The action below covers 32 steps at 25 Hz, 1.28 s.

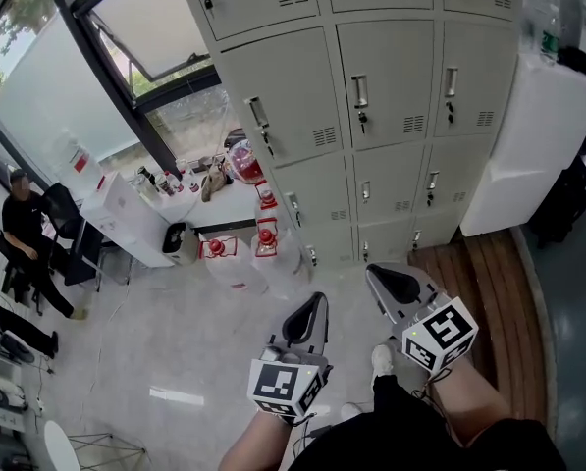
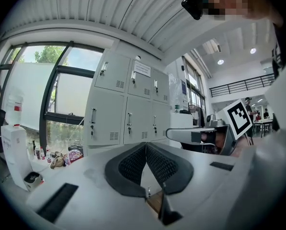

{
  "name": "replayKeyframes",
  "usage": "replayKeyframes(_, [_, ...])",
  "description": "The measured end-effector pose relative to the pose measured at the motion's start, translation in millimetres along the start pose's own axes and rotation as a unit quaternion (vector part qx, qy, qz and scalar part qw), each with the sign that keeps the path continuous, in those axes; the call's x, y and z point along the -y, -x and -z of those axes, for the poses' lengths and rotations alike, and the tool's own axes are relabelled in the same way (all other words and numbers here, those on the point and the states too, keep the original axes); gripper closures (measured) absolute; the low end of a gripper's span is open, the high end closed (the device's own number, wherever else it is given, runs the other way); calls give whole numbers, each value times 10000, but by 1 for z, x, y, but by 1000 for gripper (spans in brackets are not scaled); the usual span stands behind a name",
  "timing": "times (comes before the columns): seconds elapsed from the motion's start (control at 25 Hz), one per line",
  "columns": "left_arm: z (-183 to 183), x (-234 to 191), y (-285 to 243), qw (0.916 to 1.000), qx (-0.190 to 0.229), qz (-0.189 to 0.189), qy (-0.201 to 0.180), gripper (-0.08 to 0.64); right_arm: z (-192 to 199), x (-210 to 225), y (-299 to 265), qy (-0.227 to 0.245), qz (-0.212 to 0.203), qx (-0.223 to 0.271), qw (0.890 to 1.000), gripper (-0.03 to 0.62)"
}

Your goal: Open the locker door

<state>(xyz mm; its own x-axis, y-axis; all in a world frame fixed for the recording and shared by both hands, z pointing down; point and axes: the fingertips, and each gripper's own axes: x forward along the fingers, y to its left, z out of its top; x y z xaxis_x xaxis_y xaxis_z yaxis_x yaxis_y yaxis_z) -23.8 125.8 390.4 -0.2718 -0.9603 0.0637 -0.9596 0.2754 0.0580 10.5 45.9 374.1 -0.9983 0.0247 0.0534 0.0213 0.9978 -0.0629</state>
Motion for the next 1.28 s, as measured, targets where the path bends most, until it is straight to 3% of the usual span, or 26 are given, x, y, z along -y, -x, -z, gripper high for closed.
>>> replayKeyframes(0.72, [7, -30, -145, 9996, -212, 63, 167, 543, 4, 134, -77, -242, 61, 17, 9997, 538])
replayKeyframes(1.28, [14, -55, -231, 9989, -341, -78, 308, 543, 7, 211, -126, -277, -12, -39, 9996, 538])
